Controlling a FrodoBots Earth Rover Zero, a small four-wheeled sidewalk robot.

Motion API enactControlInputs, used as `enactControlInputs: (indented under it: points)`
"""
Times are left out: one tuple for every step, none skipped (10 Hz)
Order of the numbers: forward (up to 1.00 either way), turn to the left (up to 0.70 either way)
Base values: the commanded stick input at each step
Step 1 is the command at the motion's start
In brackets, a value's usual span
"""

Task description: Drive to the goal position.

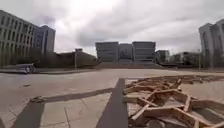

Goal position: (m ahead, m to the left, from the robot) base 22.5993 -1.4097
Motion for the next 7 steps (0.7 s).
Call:
enactControlInputs:
  points:
    - [1.0,0.0]
    - [1.0,0.1]
    - [1.0,0.28]
    - [1.0,0.4]
    - [1.0,0.4]
    - [1.0,0.4]
    - [1.0,0.4]
